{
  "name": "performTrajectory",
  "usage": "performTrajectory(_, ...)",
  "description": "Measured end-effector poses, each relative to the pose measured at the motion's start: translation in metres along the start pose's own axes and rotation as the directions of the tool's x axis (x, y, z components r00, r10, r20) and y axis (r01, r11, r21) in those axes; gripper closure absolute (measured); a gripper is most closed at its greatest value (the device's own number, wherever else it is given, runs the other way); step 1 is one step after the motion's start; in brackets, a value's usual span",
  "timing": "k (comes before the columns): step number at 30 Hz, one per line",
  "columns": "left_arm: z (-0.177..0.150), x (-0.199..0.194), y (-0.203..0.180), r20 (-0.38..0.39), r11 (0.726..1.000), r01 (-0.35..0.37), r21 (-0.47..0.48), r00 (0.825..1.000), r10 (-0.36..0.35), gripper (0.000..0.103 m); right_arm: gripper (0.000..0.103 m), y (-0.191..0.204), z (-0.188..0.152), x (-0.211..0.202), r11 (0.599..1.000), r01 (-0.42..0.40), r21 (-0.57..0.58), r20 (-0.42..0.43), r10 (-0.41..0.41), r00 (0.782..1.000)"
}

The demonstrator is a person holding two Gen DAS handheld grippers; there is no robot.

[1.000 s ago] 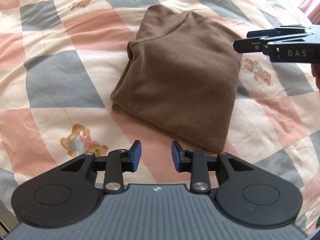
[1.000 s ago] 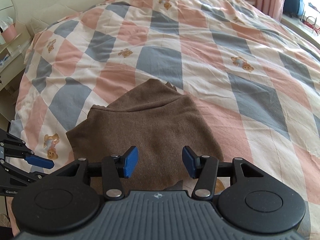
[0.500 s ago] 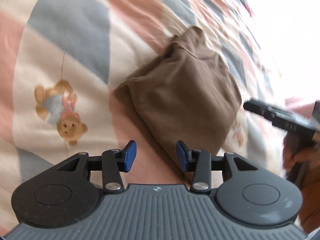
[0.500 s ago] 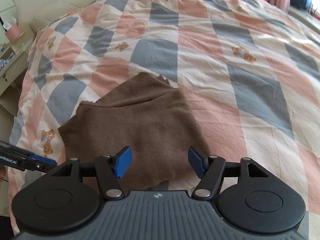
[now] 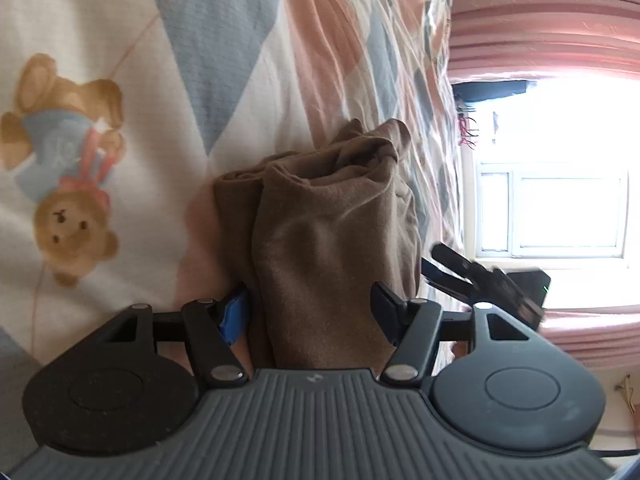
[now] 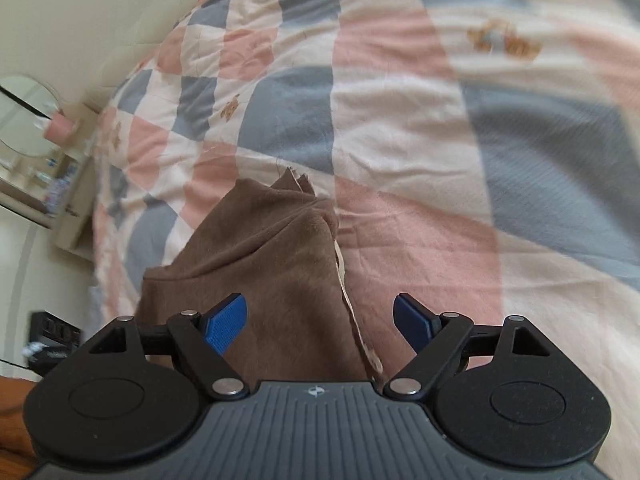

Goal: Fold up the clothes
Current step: 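Grasp the folded brown shirt with both grippers and lift it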

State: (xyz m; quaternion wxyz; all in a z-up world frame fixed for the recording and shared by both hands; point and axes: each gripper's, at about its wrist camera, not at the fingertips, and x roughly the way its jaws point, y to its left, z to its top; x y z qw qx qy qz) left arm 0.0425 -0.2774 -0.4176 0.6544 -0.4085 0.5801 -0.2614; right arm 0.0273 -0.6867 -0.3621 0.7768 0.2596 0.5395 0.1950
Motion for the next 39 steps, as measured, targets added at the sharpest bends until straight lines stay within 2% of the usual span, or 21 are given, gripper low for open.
performTrajectory(1,0.001,0.0,0.001,0.0,1.0,0.005,0.0,1.0,-0.005,0.051,0.021,-0.006,0.004,0.007,0.999,-0.039,0.012,-0.026,0.04,0.999)
performTrajectory(4,0.005,0.002,0.005,-0.006,1.0,0.019,-0.004,1.0,-0.019,0.055,0.023,-0.019,0.015,0.029,0.99,-0.135,0.028,-0.113,0.137,0.984)
performTrajectory(8,0.008,0.003,0.013,-0.022,0.999,0.038,0.0,0.999,-0.038,0.052,0.024,-0.027,0.027,0.052,0.973,-0.228,0.045,-0.178,0.233,0.956)
performTrajectory(10,0.009,0.008,0.013,-0.029,0.999,0.044,0.02,0.999,-0.043,0.05,0.037,-0.027,0.033,0.063,0.962,-0.268,0.054,-0.205,0.273,0.94)
performTrajectory(12,0.01,0.012,0.012,-0.033,0.998,0.047,0.05,0.998,-0.045,0.051,0.045,-0.023,0.036,0.077,0.955,-0.292,0.045,-0.254,0.294,0.922)
performTrajectory(14,0.01,0.015,0.011,-0.037,0.996,0.038,0.081,0.999,-0.035,0.069,0.056,-0.02,0.038,0.086,0.951,-0.308,0.039,-0.291,0.305,0.907)
performTrajectory(15,0.011,0.015,0.011,-0.041,0.995,0.038,0.089,0.999,-0.034,0.089,0.063,-0.02,0.038,0.088,0.949,-0.312,0.037,-0.299,0.308,0.903)
performTrajectory(16,0.012,0.014,0.011,-0.046,0.995,0.05,0.086,0.998,-0.046,0.09,0.065,-0.019,0.039,0.089,0.948,-0.317,0.036,-0.304,0.312,0.9)
performTrajectory(18,0.012,0.014,0.011,-0.049,0.995,0.05,0.087,0.998,-0.046,0.089,0.065,-0.023,0.038,0.085,0.948,-0.314,0.044,-0.296,0.313,0.902)
performTrajectory(19,0.011,0.015,0.012,-0.053,0.995,0.038,0.087,0.998,-0.033,0.082,0.065,-0.025,0.038,0.084,0.949,-0.309,0.054,-0.291,0.311,0.905)
performTrajectory(21,0.01,0.017,0.016,-0.057,0.997,0.033,0.063,0.998,-0.029,0.078,0.054,-0.027,0.036,0.087,0.949,-0.307,0.074,-0.28,0.315,0.907)
performTrajectory(22,0.009,0.018,0.018,-0.058,0.998,0.038,0.054,0.998,-0.035,0.078,0.054,-0.026,0.035,0.088,0.949,-0.304,0.078,-0.275,0.314,0.909)
performTrajectory(24,0.009,0.02,0.02,-0.06,0.998,0.046,0.047,0.997,-0.043,0.078,0.058,-0.022,0.033,0.09,0.955,-0.289,0.068,-0.263,0.296,0.918)
performTrajectory(28,0.014,0.019,0.013,-0.067,0.993,0.066,0.098,0.996,-0.059,0.092,0.075,-0.018,0.025,0.081,0.961,-0.27,0.065,-0.215,0.278,0.936)
performTrajectory(34,0.027,0.017,-0.016,-0.114,0.972,0.061,0.227,0.993,-0.035,0.095,0.079,-0.001,-0.001,0.043,0.971,-0.211,0.114,-0.058,0.219,0.974)
performTrajectory(39,0.04,-0.004,-0.038,-0.177,0.956,0.084,0.281,0.984,-0.035,0.096,0.079,0.028,-0.062,-0.006,0.948,-0.17,0.269,0.098,0.149,0.984)
